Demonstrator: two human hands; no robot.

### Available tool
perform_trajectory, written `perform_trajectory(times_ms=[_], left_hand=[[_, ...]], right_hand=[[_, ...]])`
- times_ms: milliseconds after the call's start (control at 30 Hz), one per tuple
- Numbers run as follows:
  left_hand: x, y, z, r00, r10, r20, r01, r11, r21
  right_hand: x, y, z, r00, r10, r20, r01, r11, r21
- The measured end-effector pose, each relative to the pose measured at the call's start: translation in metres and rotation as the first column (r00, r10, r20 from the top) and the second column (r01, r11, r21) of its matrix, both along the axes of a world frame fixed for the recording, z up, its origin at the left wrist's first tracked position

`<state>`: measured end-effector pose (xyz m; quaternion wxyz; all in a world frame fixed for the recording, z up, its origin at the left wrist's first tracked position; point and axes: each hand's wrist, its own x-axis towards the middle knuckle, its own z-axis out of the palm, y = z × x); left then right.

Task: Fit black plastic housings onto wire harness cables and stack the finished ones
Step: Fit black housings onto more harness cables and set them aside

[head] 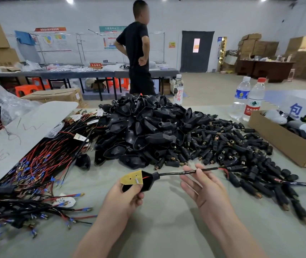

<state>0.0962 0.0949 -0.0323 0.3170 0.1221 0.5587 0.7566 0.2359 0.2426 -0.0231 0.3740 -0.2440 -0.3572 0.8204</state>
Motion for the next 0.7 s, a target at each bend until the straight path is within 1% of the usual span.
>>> perform_trajectory(times_ms=[133,233,333,467,600,700], left_hand=[[-0.005,-0.004,0.003,0.992,-0.067,0.109,0.065,0.998,0.021],[-0.009,-0.005,0.004,0.983,-0.066,0.173,0.06,0.997,0.043],[-0.01,-0.007,0.005,0.978,-0.062,0.199,0.052,0.997,0.054],[-0.009,-0.007,0.006,0.974,-0.061,0.217,0.051,0.997,0.052],[-0.01,-0.008,0.009,0.972,-0.04,0.233,0.028,0.998,0.056],[-0.01,-0.008,0.012,0.968,0.006,0.251,-0.024,0.997,0.069]], right_hand=[[0.003,0.005,-0.001,0.999,-0.032,0.025,0.031,0.999,0.026],[0.006,0.01,-0.002,0.996,-0.082,0.028,0.081,0.995,0.051],[0.009,0.015,-0.002,0.991,-0.132,0.033,0.13,0.99,0.06],[0.012,0.022,-0.001,0.979,-0.202,0.039,0.201,0.979,0.03],[0.016,0.026,-0.002,0.98,-0.195,0.033,0.195,0.981,0.007],[0.018,0.027,-0.002,0.979,-0.201,0.025,0.201,0.979,-0.012]])
